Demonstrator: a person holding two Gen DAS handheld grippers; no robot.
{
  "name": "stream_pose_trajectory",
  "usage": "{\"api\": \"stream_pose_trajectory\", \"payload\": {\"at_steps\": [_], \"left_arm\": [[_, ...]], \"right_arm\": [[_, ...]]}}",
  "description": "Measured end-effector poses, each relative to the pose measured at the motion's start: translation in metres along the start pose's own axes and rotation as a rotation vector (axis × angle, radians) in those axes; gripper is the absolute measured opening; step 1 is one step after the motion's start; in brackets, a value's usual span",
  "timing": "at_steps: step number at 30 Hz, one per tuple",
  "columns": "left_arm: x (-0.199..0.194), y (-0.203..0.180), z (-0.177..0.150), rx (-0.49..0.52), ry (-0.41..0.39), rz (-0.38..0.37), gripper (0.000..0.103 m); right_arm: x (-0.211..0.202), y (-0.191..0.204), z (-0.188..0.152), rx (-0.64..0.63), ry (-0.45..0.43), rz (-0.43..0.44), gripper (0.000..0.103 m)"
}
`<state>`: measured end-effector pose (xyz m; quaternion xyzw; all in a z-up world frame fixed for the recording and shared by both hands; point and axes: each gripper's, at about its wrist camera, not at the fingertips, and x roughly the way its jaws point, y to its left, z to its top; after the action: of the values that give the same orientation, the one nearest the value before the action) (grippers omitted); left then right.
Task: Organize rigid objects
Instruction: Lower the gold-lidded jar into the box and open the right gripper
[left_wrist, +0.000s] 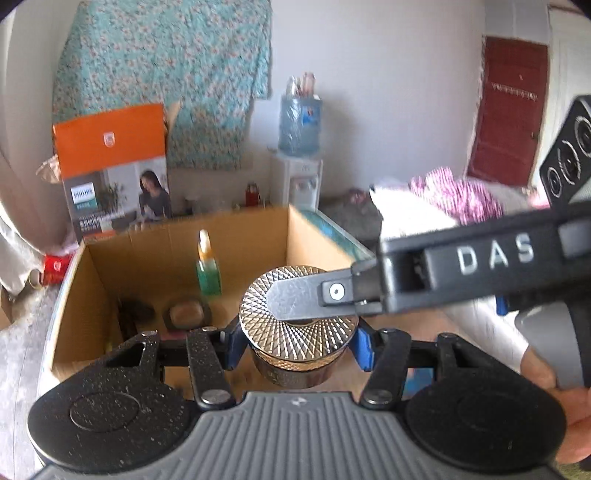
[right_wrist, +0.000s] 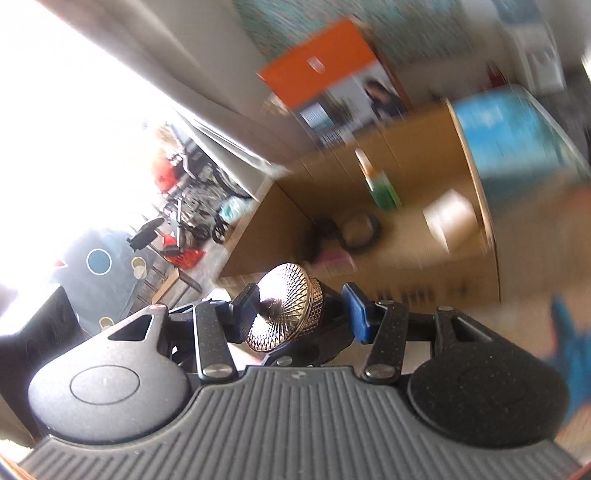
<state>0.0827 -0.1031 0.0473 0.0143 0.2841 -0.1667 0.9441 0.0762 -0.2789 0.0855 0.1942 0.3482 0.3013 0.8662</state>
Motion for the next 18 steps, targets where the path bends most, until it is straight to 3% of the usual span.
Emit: {"api": "stream_pose_trajectory", "payload": {"at_steps": [5, 10, 18], "left_arm": [[0.033, 0.021, 0.046, -0.047, 0.02, 0.016, 0.057], [0.099, 0.054, 0.068, -0.167, 0.167, 0.003, 0.057], [0.176, 0.09, 0.067, -0.284, 0.363, 0.016, 0.057]], "right_arm": [[0.022, 0.002, 0.058, -0.066, 0.006, -0.001, 0.05], [0.083, -0.032, 0.107, -0.032, 0.136, -0.033, 0.051], [0.17, -0.08, 0.129, 0.039, 0.301, -0.07, 0.051]]}}
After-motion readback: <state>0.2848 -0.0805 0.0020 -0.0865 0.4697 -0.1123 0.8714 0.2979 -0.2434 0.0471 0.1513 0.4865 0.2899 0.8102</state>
